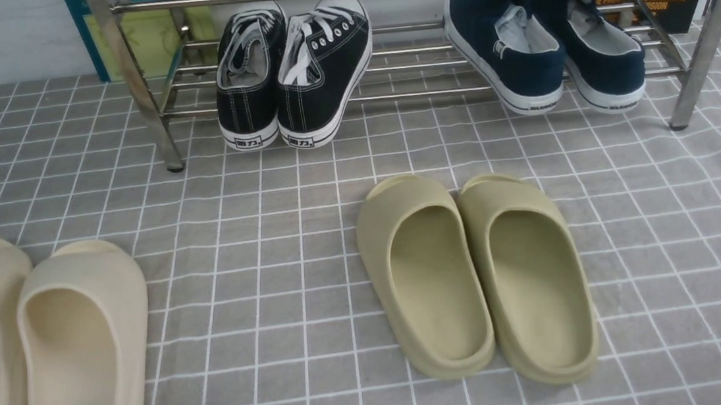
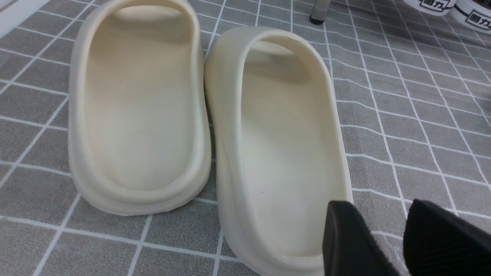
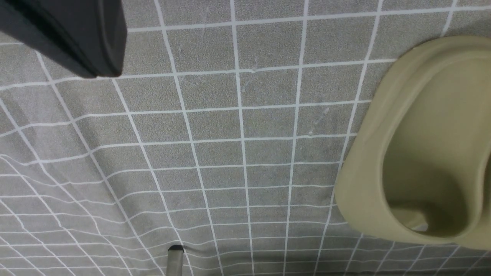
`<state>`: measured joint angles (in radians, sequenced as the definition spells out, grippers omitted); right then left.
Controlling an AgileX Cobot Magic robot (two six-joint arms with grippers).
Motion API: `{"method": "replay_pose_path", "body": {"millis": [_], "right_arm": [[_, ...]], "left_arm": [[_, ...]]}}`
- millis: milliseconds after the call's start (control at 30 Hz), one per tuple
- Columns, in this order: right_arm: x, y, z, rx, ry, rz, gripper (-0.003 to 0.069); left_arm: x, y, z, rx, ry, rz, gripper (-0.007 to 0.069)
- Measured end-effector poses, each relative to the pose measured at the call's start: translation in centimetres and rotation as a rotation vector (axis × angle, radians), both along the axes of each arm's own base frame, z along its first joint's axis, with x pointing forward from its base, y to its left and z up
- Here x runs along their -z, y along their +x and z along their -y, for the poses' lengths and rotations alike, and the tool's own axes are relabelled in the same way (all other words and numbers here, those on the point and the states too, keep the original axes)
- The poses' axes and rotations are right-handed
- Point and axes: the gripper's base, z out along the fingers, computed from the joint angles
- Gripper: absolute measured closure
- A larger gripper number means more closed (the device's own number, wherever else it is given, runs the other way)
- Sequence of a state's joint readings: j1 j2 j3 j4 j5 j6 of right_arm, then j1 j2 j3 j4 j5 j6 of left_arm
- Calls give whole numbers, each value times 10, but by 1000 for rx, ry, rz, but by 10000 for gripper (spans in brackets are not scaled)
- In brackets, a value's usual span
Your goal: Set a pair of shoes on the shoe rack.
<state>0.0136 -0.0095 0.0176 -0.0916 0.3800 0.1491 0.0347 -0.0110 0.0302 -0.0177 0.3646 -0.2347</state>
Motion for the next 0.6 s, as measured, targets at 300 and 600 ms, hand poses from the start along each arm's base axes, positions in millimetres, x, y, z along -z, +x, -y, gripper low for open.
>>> {"method": "replay_pose_path", "body": {"millis": [300, 600], "right_arm": [[0, 0, 0, 0, 0, 0, 644], [0, 0, 0, 0, 0, -1, 638]], "left_arm": [[0, 0, 0, 0, 0, 0, 386], [0, 0, 0, 0, 0, 0, 386]]}}
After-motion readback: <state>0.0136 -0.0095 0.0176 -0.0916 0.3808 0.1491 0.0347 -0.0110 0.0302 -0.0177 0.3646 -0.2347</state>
